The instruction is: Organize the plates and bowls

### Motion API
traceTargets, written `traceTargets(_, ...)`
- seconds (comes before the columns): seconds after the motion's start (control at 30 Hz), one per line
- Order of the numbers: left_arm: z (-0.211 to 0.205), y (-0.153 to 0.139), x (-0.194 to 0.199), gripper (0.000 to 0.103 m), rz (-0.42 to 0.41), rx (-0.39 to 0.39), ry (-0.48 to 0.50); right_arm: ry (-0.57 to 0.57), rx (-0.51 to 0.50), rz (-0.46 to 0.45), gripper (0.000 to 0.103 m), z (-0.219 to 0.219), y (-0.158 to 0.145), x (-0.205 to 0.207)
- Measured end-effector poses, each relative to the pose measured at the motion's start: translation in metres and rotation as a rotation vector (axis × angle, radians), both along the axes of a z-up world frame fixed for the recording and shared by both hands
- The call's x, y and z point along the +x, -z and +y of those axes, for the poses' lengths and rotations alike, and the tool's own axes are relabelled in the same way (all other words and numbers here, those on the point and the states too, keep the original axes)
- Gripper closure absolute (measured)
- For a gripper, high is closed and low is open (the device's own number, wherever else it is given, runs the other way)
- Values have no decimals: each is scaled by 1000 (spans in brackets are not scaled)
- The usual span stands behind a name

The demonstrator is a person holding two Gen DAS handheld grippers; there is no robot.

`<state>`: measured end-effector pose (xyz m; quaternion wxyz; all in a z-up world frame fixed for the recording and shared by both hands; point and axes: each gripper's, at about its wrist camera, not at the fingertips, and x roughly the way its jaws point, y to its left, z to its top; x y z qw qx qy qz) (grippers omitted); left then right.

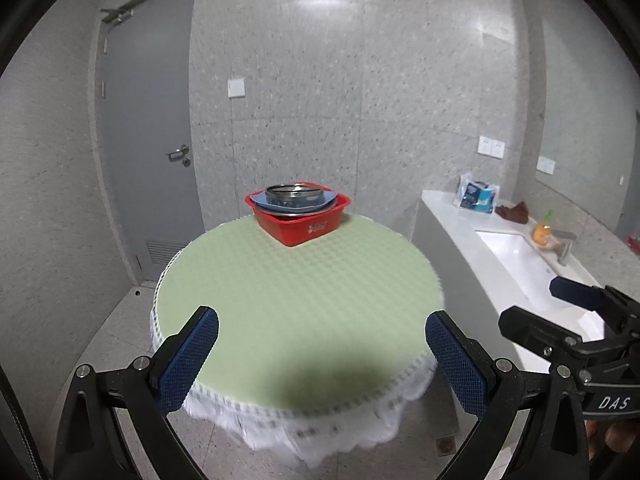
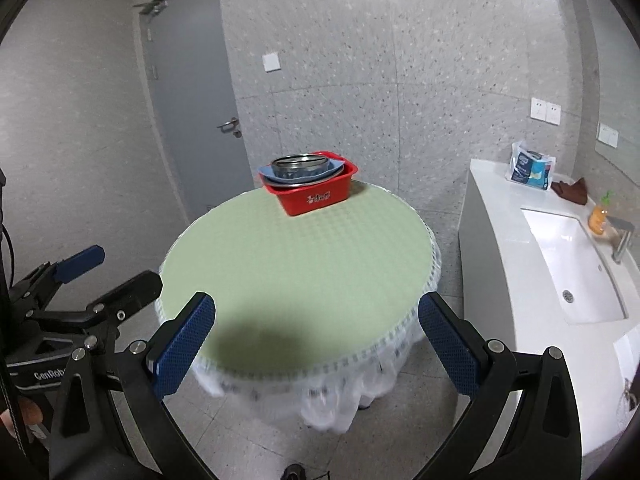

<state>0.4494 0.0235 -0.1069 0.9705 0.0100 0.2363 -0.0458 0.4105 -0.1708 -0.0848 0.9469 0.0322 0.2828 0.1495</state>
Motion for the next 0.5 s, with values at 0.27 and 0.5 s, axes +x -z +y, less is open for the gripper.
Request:
traceTargets(0.27,-29,-5,-168,1,-79,13,-19,4,13,-33,0,-30,-9,-108)
traceTargets(0.5,-35,0,-294,1,-149,23,-21,15,6,-94,0,-38,-17,-195)
